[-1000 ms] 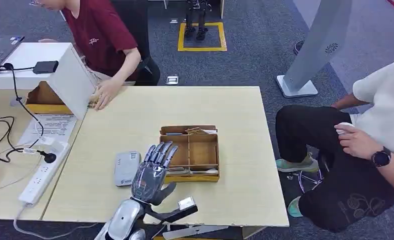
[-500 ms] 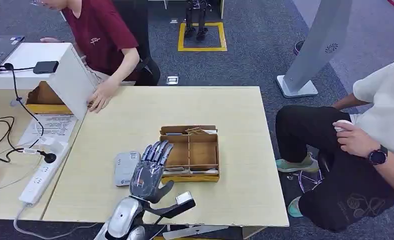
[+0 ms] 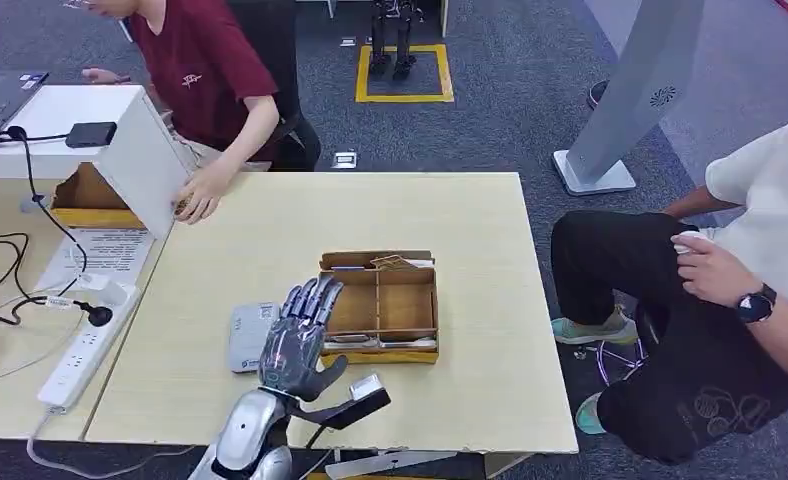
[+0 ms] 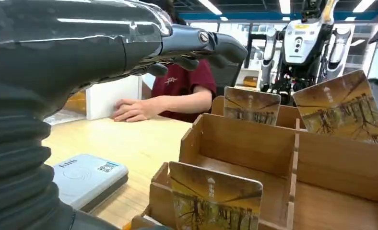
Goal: Pass the card to the sensor for recognition and then transmit it.
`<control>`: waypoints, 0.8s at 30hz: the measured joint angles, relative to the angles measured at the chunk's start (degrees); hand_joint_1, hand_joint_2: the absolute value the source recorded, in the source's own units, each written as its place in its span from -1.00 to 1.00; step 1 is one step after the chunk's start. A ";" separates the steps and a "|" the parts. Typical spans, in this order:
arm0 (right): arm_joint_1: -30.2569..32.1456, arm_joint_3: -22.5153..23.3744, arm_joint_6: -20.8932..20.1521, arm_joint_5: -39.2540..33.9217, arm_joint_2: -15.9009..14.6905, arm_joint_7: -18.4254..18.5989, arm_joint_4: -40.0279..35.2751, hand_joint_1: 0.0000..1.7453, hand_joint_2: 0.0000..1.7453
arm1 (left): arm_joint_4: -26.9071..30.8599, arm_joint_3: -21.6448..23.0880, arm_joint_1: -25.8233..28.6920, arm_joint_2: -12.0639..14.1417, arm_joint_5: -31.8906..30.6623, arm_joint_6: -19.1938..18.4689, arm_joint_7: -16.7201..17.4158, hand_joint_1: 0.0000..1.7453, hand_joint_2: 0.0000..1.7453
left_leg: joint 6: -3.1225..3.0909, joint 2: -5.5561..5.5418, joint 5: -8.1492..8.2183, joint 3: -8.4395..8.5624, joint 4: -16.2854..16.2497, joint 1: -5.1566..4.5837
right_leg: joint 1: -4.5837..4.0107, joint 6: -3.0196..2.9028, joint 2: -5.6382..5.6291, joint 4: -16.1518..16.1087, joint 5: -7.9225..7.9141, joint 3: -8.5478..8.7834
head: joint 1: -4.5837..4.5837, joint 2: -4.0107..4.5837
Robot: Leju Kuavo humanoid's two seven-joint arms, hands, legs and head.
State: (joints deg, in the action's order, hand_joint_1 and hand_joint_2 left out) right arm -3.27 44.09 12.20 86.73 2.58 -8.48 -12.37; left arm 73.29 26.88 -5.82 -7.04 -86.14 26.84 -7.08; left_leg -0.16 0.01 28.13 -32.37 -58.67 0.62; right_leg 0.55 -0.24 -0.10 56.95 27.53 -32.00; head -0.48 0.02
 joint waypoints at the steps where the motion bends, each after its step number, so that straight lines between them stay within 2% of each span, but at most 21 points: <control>1: -0.02 0.00 0.00 0.00 0.00 0.09 0.00 -1.00 1.00 | 0.00 -0.07 0.00 -0.09 0.09 -0.04 -0.09 -1.00 1.00 | 0.00 0.00 0.00 0.00 0.00 0.00 | 0.00 0.00 0.00 0.00 0.00 0.00 | 0.00 0.00; 10: -0.06 -0.09 0.00 0.00 0.09 0.09 0.00 -1.00 1.00 | 0.02 -0.24 0.04 -1.55 3.52 -1.20 -3.43 -1.00 1.00 | 0.00 -0.01 0.00 -0.01 0.00 0.00 | 0.00 0.00 0.00 0.00 0.00 0.00 | 0.00 0.00; 24: -0.37 -0.39 -0.02 0.00 0.09 0.09 0.00 -1.00 1.00 | 0.00 -0.24 0.02 -2.23 3.76 -1.73 -3.72 -1.00 1.00 | 0.00 0.00 0.00 0.00 0.00 0.00 | 0.00 0.00 0.00 0.00 0.00 0.00 | 0.00 0.00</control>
State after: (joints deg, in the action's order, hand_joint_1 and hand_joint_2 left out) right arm -3.64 43.69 12.18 86.73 2.67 -8.39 -12.37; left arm 73.29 26.64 -5.80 -9.27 -82.38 25.11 -10.80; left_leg -0.16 0.01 28.13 -32.37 -58.67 0.62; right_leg 0.55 -0.24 -0.10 56.95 27.53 -32.00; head -0.48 0.02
